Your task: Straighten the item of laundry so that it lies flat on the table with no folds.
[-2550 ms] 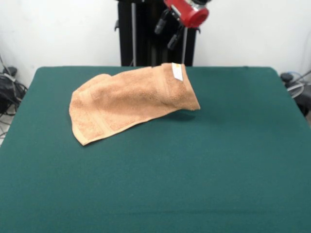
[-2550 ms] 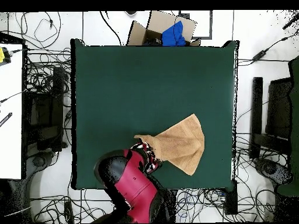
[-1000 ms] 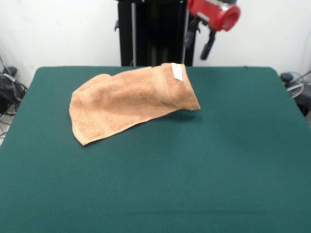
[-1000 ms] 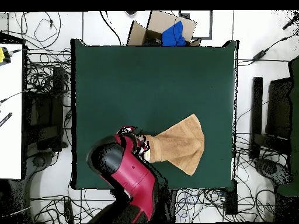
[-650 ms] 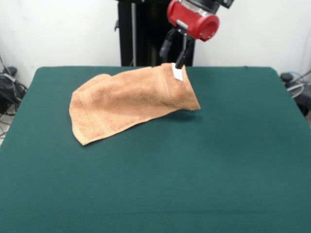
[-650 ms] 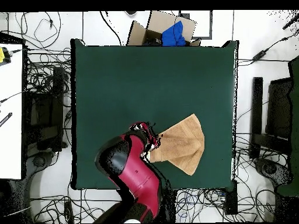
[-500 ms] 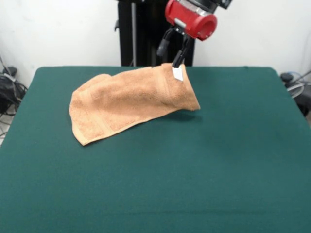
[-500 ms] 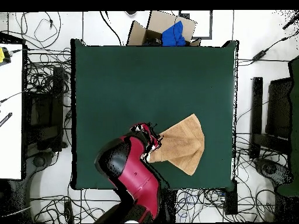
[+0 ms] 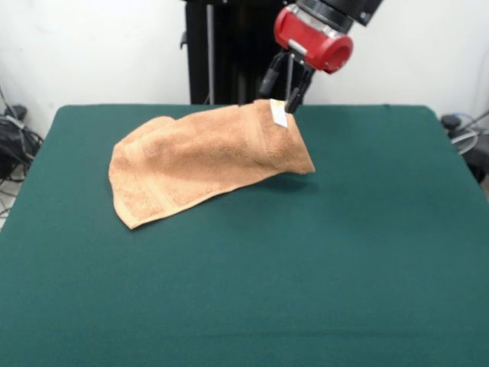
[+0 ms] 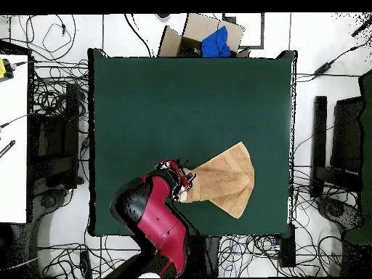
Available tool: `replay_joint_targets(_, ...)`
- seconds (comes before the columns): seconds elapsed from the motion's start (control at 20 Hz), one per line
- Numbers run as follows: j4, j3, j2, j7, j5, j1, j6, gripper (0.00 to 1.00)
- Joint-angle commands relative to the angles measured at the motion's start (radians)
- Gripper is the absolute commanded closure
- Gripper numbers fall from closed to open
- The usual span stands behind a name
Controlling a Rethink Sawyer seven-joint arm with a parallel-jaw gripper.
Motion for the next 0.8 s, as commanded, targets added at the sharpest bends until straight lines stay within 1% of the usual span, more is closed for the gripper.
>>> replay_joint_targets(0.05, 0.038, 0.075, 0.088, 0.344, 0.093, 0.053, -0.021, 0.0)
replay_joint_targets(0.2, 0.044, 0.096, 0.095, 0.35, 0.098, 0.046, -0.059, 0.0)
replay_joint_targets(0.8, 0.042, 0.107, 0.106, 0.366, 0.114, 0.052, -0.07, 0.0)
